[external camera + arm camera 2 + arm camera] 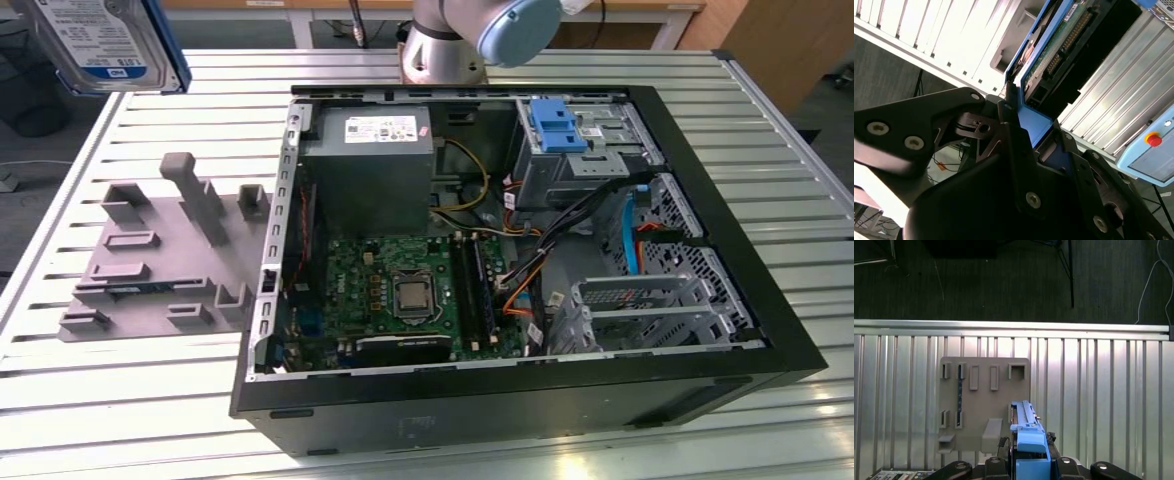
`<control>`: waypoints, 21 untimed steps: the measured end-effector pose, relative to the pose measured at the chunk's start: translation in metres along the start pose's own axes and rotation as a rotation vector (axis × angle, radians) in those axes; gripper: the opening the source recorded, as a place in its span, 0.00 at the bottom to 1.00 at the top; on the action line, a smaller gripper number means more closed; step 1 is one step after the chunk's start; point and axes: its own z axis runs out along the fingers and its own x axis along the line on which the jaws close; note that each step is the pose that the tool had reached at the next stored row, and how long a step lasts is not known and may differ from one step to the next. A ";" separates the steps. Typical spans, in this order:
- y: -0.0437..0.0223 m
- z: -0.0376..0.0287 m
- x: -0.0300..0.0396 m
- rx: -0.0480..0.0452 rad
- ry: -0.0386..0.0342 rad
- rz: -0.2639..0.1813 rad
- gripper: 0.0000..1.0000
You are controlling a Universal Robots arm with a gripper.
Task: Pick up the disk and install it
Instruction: 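Pick up the disk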
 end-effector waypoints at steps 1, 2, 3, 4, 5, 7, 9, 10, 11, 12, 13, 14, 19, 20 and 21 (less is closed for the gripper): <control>-0.0002 0.0000 0.0000 -0.0001 0.0000 0.000 0.36; -0.0005 0.0000 0.0000 0.0000 0.0000 0.000 0.36; -0.0008 0.0000 0.0000 0.0000 0.0000 0.000 0.36; -0.0010 -0.0001 0.0000 -0.0001 0.0000 0.000 0.36; -0.0012 0.0000 0.0000 0.0000 0.0000 0.000 0.36; -0.0020 -0.0001 0.0000 -0.0001 0.0001 0.000 0.36; -0.0026 0.0000 0.0000 0.0000 0.0000 0.000 0.36; -0.0029 0.0000 0.0000 0.0000 0.0000 0.000 0.36; -0.0038 0.0000 0.0000 0.0000 -0.0001 0.000 0.36; -0.0042 -0.0001 0.0000 -0.0001 0.0000 0.000 0.36; -0.0046 -0.0001 0.0000 -0.0001 0.0001 0.000 0.36; -0.0049 -0.0001 0.0000 0.0000 0.0000 0.000 0.36; -0.0071 -0.0001 0.0000 0.0000 0.0000 0.000 0.36; -0.0076 -0.0001 0.0000 -0.0001 0.0000 0.000 0.36; -0.0082 -0.0001 0.0000 0.0000 0.0000 0.000 0.36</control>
